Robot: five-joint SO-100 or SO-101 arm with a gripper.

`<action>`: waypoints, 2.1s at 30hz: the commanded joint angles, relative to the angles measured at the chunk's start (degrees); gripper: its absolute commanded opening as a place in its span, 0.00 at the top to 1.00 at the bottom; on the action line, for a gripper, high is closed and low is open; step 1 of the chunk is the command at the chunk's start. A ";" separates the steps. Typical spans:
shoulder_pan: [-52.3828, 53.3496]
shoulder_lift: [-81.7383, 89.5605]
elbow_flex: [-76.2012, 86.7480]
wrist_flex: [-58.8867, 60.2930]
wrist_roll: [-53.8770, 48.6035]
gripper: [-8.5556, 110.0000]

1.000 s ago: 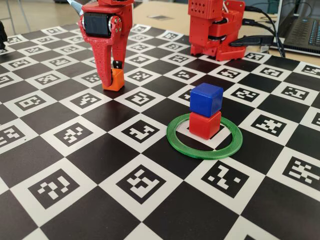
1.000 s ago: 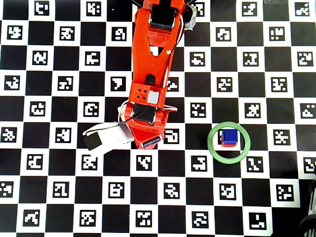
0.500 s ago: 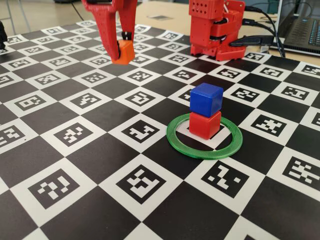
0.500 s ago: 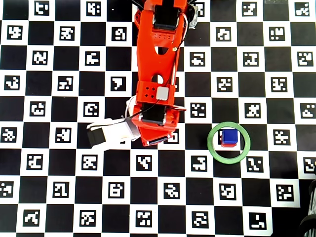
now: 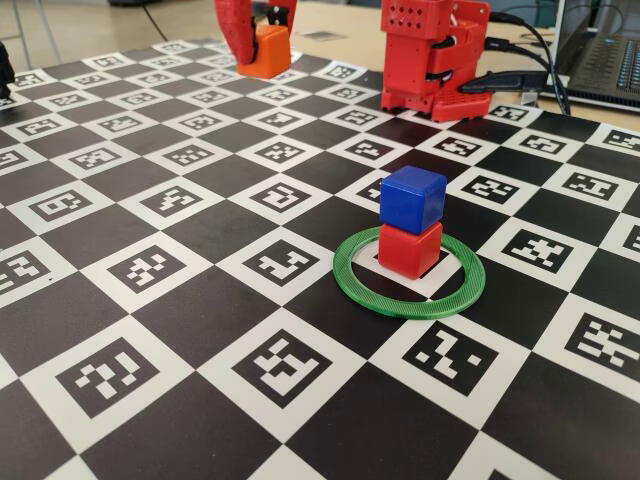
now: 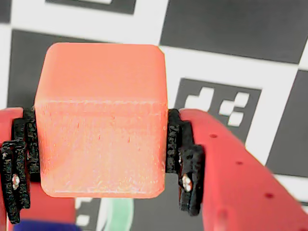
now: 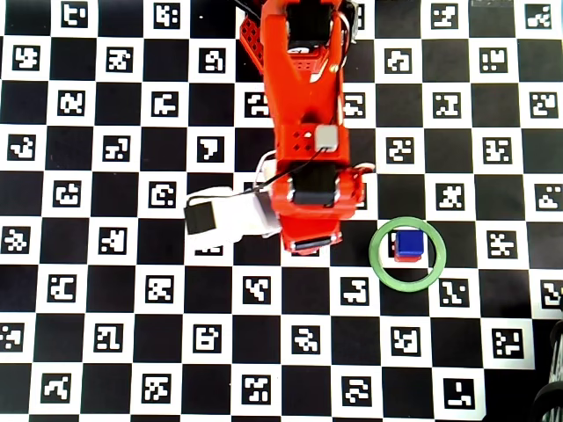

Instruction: Grab the red cube then put it in the green circle then put the blue cube on top and finally the orange cube on top

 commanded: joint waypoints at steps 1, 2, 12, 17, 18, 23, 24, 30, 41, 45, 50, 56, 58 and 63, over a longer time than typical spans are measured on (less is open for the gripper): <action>-3.78 6.06 -4.31 5.62 7.12 0.89; -4.83 5.89 -4.22 5.62 9.05 0.89; -13.89 3.16 -7.82 5.62 26.72 0.89; -17.23 0.62 -10.81 5.62 33.40 0.89; -17.93 0.18 -11.16 5.62 34.89 0.89; -21.62 -2.37 -12.83 5.62 39.55 0.89; -22.32 -3.08 -13.62 5.62 40.25 0.89; -25.31 -7.47 -17.58 5.01 42.28 0.89; -28.39 -11.43 -21.88 1.32 42.98 0.89; -28.48 -12.22 -21.71 0.62 42.45 0.89; -27.42 -12.74 -19.78 -0.44 41.75 0.90; -26.46 -12.48 -17.23 -1.93 41.31 0.90; -26.37 -12.39 -16.87 -2.20 41.31 0.90; -26.37 -12.04 -16.08 -2.81 41.22 0.90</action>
